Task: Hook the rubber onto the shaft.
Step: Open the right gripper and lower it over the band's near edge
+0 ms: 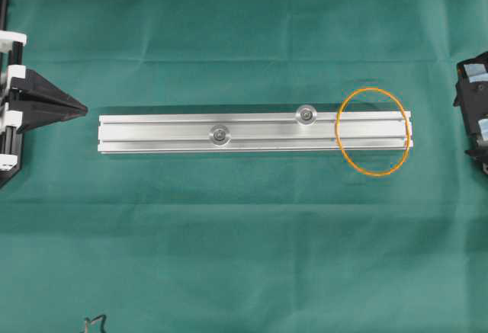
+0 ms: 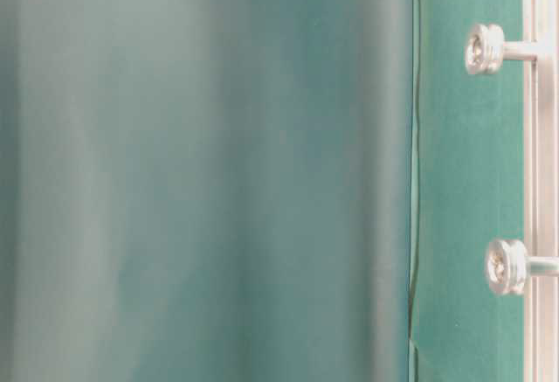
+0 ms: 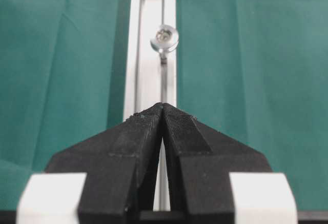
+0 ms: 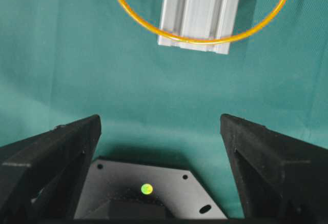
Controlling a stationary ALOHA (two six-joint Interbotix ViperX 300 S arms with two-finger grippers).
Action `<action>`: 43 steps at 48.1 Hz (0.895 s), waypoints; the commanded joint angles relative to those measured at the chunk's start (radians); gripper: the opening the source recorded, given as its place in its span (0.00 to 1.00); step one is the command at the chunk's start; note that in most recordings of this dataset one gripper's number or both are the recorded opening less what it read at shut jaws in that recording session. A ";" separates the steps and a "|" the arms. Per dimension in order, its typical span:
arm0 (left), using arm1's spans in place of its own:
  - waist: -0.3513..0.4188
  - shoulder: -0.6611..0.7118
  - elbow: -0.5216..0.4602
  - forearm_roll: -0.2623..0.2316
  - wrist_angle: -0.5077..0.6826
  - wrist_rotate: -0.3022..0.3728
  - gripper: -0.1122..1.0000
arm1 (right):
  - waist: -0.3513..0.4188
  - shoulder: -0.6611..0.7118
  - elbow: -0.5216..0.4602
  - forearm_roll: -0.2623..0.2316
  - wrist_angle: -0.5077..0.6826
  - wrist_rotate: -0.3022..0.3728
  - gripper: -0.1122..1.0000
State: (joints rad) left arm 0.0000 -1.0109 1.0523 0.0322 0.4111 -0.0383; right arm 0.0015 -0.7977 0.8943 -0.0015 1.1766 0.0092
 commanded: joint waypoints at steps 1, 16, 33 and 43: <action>0.003 0.008 -0.028 0.002 -0.011 0.002 0.10 | 0.002 0.006 -0.026 0.005 0.000 0.005 0.96; 0.002 0.009 -0.028 0.000 -0.011 0.000 0.10 | 0.002 0.052 -0.054 0.006 -0.020 0.005 0.96; 0.003 0.008 -0.028 0.000 -0.011 0.000 0.10 | 0.003 0.215 -0.133 0.026 -0.114 0.005 0.96; 0.003 0.008 -0.028 0.000 -0.011 0.000 0.10 | 0.003 0.311 -0.193 0.041 -0.166 0.003 0.96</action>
State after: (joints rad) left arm 0.0000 -1.0109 1.0523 0.0307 0.4096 -0.0368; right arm 0.0031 -0.5062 0.7440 0.0322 1.0293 0.0123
